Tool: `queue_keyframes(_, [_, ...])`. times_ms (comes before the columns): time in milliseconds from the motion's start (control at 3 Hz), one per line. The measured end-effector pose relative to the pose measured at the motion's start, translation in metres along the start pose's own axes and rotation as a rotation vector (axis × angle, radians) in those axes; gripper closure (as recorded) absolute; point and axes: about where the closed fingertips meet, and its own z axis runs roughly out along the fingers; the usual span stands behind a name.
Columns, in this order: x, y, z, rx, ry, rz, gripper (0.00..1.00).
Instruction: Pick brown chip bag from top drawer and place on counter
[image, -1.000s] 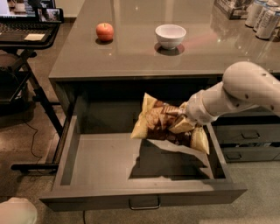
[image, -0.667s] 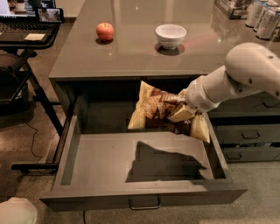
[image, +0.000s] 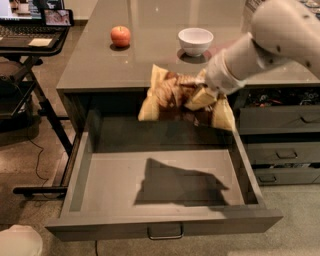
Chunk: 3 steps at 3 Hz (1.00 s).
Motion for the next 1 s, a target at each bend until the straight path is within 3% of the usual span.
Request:
queue_keyframes(333, [-0.032,-0.033,0.000,0.024,-0.005,0.043,1.00])
queue_keyframes(1000, [-0.072,-0.096,0.012,0.134,-0.050,0.260,1.00])
